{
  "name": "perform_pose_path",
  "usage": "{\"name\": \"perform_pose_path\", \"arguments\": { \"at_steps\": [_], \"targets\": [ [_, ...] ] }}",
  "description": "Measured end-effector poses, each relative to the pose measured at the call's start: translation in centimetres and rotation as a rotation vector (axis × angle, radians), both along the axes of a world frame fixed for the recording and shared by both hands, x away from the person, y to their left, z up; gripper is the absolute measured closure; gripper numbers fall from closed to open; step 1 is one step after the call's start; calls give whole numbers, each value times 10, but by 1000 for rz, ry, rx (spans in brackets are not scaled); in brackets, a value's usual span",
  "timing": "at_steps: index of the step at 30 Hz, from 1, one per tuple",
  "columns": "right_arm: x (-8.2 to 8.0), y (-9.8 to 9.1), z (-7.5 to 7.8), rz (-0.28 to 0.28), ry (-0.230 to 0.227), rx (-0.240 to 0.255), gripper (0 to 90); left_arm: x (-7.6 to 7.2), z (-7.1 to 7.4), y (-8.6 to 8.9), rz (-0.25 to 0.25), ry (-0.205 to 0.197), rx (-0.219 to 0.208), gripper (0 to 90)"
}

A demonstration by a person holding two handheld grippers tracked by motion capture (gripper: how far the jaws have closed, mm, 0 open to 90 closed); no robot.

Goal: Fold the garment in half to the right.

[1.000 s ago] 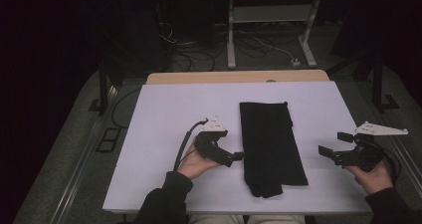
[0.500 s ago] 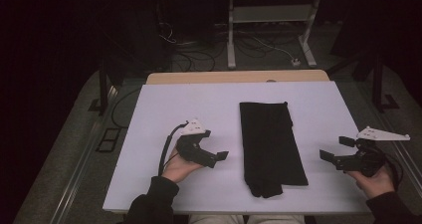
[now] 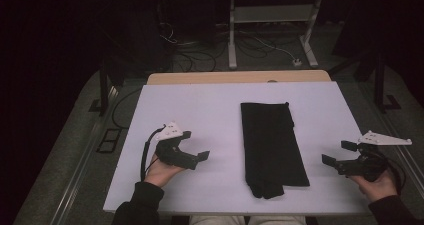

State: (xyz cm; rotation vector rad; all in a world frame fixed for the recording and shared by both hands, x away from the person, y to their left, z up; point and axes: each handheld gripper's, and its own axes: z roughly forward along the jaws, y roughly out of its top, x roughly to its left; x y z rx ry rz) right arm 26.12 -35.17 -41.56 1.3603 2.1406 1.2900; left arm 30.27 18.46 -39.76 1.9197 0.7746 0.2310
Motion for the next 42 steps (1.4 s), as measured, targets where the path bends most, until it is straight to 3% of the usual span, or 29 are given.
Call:
{"name": "perform_pose_path", "arguments": {
  "at_steps": [20, 34, 42],
  "targets": [
    [0, 2, -1, 11, 2, -4, 0, -15, 2, 50, 99, -22, -30, 0],
    [2, 4, -1, 23, 4, -6, 0, -31, -8, 78, 160, -14, -35, 0],
    [3, 5, -1, 29, 5, -7, 0, -38, -18, 99, 229, -1, -16, 0]
  ]
}}
